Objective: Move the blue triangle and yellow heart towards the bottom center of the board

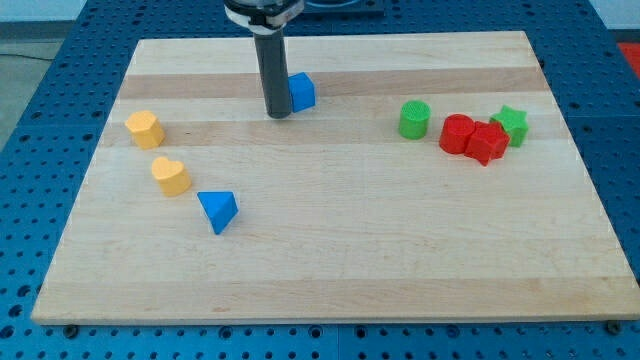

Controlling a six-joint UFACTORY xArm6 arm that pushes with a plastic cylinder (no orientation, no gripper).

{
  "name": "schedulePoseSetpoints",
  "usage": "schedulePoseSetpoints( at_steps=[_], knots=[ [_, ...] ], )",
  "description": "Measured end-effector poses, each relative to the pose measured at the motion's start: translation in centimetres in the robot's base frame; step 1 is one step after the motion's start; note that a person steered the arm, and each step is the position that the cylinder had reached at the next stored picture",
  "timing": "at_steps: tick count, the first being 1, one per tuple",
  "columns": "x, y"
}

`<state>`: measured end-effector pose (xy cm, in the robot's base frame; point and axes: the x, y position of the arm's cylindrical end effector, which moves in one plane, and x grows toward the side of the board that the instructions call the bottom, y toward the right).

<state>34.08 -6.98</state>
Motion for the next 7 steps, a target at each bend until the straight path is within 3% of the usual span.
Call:
schedulePoseSetpoints(
  at_steps=[2, 3, 4, 5, 7],
  knots=[
    [-1.5, 12.8],
    [-5.0, 5.6],
    [-6.7, -5.1],
    [-6.5, -11.7],
    [-6.3, -14.5]
  ],
)
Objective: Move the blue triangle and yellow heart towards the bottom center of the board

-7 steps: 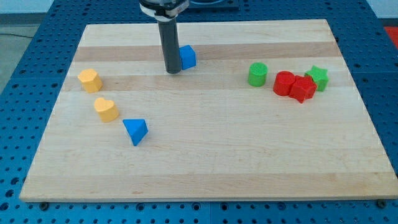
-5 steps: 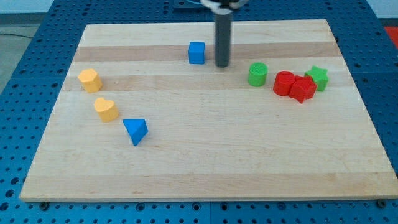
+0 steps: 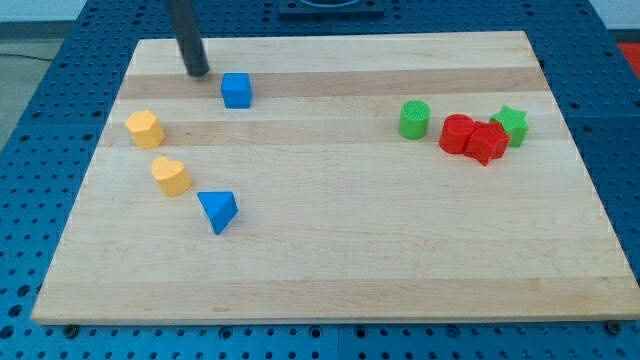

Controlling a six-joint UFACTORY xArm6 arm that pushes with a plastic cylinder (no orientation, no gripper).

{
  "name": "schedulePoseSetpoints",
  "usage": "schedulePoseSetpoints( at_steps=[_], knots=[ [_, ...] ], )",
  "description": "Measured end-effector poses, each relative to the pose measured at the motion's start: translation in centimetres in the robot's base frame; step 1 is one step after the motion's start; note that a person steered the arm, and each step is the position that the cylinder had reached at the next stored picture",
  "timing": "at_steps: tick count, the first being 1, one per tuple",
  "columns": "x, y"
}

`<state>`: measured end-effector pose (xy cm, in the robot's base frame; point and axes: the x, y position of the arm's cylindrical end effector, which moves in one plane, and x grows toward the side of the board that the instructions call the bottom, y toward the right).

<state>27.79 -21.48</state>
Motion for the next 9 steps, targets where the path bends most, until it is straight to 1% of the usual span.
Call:
schedulePoseSetpoints(
  at_steps=[1, 2, 3, 4, 6, 7, 8, 9],
  knots=[
    [6.3, -2.2],
    [12.4, -2.0],
    [16.9, -1.3],
    [19.1, 0.9],
    [26.2, 11.5],
    [25.4, 12.9],
    [23.0, 12.3],
    [24.9, 16.1]
  ],
)
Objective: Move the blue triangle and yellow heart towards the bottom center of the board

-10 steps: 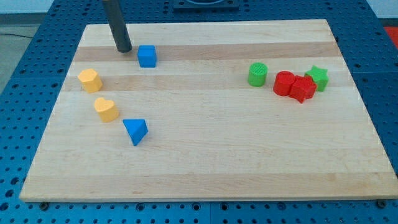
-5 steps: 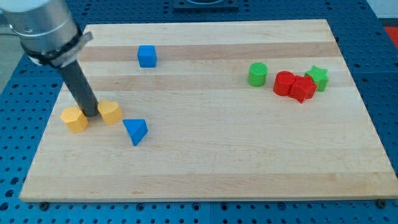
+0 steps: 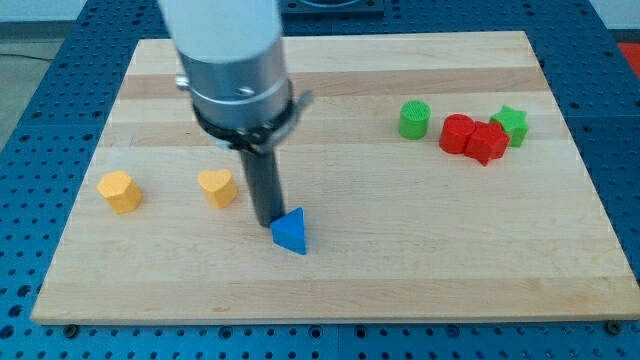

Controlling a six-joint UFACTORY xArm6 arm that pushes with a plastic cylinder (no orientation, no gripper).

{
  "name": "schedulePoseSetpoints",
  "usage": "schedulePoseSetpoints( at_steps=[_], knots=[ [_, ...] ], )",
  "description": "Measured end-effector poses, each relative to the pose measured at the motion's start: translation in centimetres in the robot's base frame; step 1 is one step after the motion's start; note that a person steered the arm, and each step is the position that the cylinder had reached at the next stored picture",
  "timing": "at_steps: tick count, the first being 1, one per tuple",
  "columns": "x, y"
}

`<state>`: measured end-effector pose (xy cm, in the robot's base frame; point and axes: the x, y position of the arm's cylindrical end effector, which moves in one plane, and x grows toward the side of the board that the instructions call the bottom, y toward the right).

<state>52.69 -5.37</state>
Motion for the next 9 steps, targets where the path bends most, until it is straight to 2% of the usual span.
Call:
schedulePoseSetpoints(
  at_steps=[1, 2, 3, 4, 5, 6, 7, 8, 9],
  knots=[
    [0.7, 2.3],
    [-4.0, 3.2],
    [-8.9, -2.0],
    [-10.8, -8.3],
    [-7.7, -11.1],
    [-2.7, -7.5],
    [0.0, -1.4],
    [-0.3, -2.2],
    [-7.0, -4.8]
  ],
)
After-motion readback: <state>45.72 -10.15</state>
